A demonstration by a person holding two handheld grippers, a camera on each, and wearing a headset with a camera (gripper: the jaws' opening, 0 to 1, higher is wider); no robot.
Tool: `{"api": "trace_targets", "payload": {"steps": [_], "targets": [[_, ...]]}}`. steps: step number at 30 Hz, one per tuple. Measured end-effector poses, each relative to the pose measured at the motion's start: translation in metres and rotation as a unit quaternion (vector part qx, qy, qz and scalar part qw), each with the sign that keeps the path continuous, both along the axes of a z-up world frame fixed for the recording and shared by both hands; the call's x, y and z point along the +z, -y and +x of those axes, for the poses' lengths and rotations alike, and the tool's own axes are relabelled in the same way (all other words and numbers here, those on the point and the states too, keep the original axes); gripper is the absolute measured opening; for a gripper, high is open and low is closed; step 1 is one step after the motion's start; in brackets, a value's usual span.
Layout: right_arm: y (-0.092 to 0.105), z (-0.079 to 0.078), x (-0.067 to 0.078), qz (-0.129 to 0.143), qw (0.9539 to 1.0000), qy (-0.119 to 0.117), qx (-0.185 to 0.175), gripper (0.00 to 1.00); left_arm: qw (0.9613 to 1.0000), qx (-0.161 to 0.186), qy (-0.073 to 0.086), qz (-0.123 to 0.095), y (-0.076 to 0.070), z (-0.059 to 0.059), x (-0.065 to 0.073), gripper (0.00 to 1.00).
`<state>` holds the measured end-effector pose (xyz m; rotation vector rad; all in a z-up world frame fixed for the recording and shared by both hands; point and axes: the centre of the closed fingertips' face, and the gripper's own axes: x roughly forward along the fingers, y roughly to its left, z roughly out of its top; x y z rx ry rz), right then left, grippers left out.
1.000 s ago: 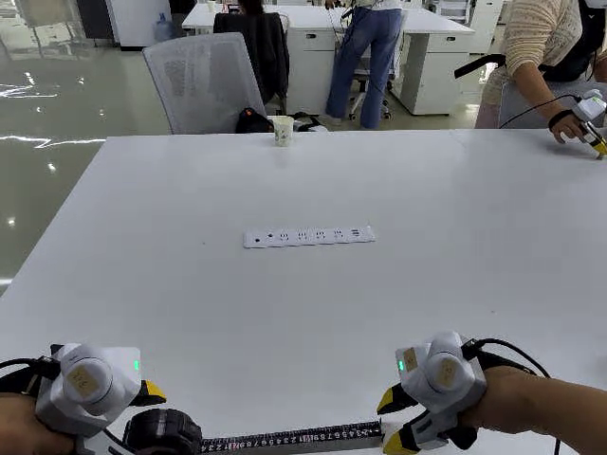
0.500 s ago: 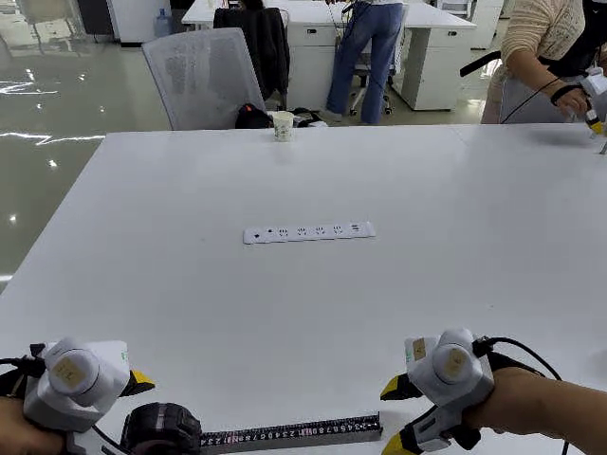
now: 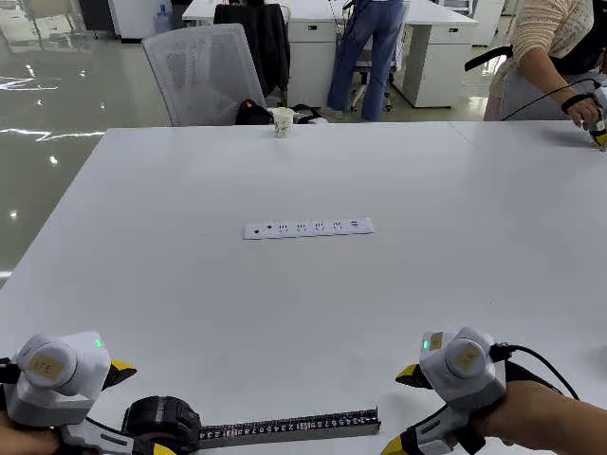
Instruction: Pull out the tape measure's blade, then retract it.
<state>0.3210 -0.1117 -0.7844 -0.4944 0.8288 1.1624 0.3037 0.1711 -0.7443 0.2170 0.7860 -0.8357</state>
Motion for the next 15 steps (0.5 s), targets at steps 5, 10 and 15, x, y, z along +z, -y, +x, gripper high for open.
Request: {"api": "trace_targets", "payload": {"steps": [5, 10, 15], "targets": [[0.009, -0.001, 0.001, 0.012, 0.9995, 0.006, -0.027, 0.78, 0.9995, 0.029, 0.005, -0.007, -0.008, -0.005, -0.005, 0.99], [0.02, -0.003, 0.002, 0.019, 0.9984, 0.014, -0.051, 0.87, 0.9984, 0.056, 0.009, 0.001, -0.021, -0.011, -0.009, 0.99], [0.031, -0.005, 0.004, 0.03, 0.9965, 0.019, -0.076, 0.91, 0.9962, 0.082, 0.027, -0.011, -0.025, -0.014, -0.005, 0.99]]}}
